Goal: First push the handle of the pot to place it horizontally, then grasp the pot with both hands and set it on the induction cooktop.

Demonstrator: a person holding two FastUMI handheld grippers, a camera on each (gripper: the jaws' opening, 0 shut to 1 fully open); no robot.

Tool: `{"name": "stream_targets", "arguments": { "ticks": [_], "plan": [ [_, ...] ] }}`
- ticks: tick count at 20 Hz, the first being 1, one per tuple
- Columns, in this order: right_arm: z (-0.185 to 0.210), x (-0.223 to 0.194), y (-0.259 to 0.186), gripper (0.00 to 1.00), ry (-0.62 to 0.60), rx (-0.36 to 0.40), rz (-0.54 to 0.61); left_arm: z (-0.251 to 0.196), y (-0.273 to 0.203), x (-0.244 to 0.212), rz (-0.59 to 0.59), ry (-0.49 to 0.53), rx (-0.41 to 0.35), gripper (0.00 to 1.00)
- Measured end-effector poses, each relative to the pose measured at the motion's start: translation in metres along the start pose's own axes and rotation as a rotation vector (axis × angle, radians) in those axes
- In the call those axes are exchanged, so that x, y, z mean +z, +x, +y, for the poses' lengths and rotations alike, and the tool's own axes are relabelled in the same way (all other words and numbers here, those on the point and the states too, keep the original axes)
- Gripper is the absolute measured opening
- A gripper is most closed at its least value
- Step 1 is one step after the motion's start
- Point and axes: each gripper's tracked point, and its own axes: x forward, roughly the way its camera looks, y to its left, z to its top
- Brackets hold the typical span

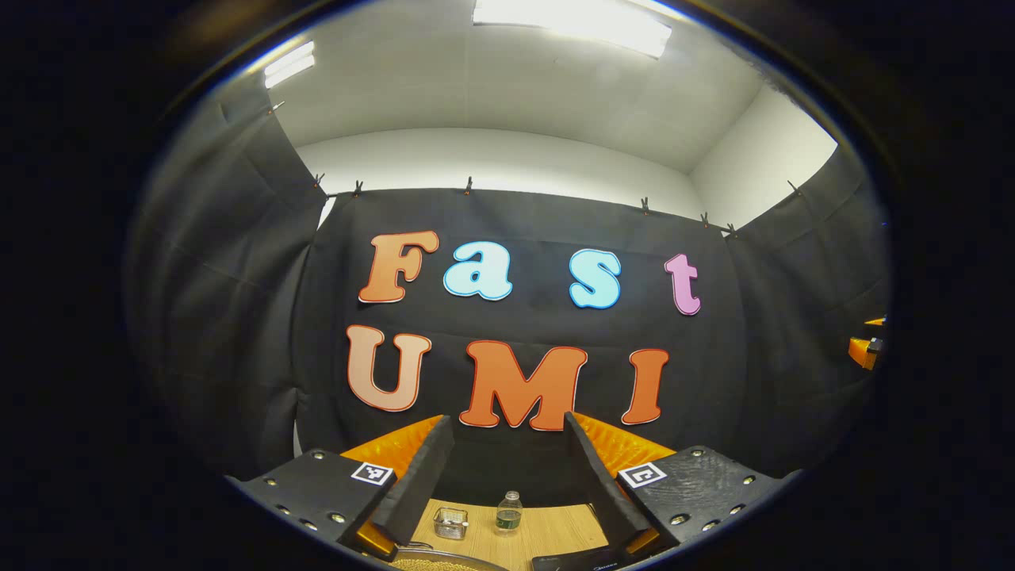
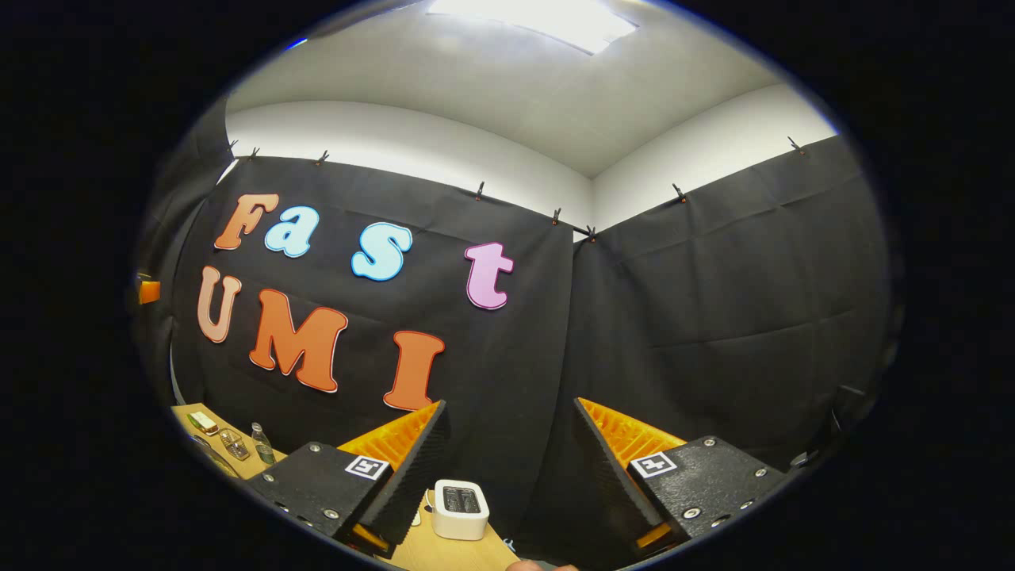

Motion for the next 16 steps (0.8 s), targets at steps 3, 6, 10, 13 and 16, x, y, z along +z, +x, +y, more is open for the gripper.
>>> {"name": "stream_targets", "arguments": {
  "ticks": [3,6,10,13,16],
  "plan": [
    [0.000,-0.001,-0.003,0.95,0.000,0.001,0.003,-0.008,0.000,0.001,-0.010,-0.019,-0.021,0.87],
    [-0.002,-0.002,-0.005,0.95,0.001,0.005,0.000,-0.014,0.000,-0.001,-0.008,-0.021,-0.036,0.87],
    [-0.005,-0.008,-0.003,0.95,0.020,0.021,0.003,-0.024,-0.004,-0.007,0.013,0.008,-0.043,0.87],
    [-0.010,-0.015,0.002,0.95,0.025,0.038,0.005,-0.033,-0.010,-0.012,0.038,0.019,-0.046,0.87],
    [-0.013,-0.025,0.008,0.95,0.030,0.064,0.008,-0.045,-0.018,-0.019,0.063,0.022,-0.055,0.87]
  ]
}}
